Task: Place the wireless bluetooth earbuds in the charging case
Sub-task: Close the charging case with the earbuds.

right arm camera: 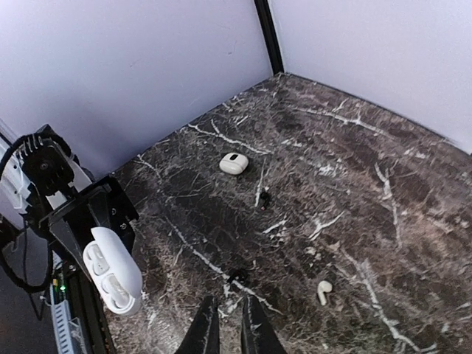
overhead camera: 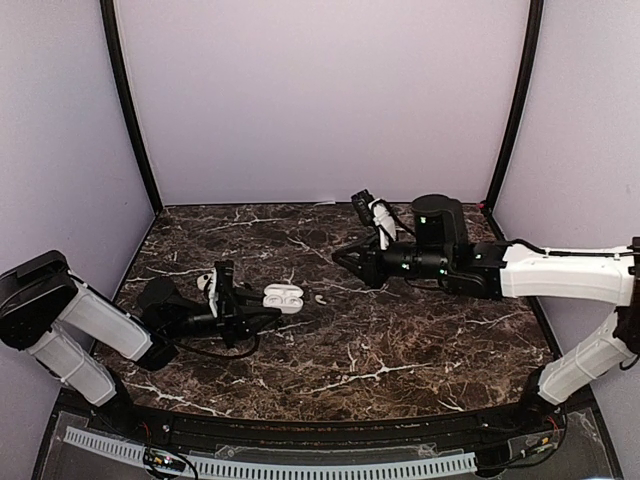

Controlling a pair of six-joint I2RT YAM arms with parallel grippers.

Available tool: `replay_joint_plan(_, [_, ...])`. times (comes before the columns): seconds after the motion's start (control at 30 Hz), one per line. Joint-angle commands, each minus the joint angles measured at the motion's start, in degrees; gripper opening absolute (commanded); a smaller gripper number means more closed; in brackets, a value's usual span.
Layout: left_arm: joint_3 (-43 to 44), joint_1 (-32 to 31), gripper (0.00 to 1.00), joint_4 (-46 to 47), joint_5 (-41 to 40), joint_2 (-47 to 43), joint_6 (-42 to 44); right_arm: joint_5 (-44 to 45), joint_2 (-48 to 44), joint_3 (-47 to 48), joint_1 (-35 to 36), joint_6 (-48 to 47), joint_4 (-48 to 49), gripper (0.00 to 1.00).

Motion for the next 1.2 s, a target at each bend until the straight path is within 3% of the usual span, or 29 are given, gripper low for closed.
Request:
replay_joint_plan(0.0, [3.3,1.3,0.00,3.7,10.6,1.3,-10.4,-18.0,6.2,-1.2,-4.2,5.6,1.2,0.08])
replay_joint_plan(0.1, [5.2,1.6,0.00,0.7,13.5,1.9,-12.7,-25.1,11.3,-0.4,-4.9,8.1,5.7,0.00])
replay_joint_plan(0.27, [6.6,3.1,0.00,4.7,17.4,4.7,-19.8,-35.5,18.3,-1.0,-4.8,15.3,21.0,0.00])
replay_joint_plan(0.4, [7.5,4.0,0.00,6.1,19.1,6.8,-21.9,-38.5,19.6,-3.0,-4.9,19.3,31.2,0.00])
replay_joint_plan(1.17, [9.2,4.7,0.00,-2.6,17.2,7.2,-18.1,-38.7,15.5,-2.8,-2.6,14.3,27.9,0.00])
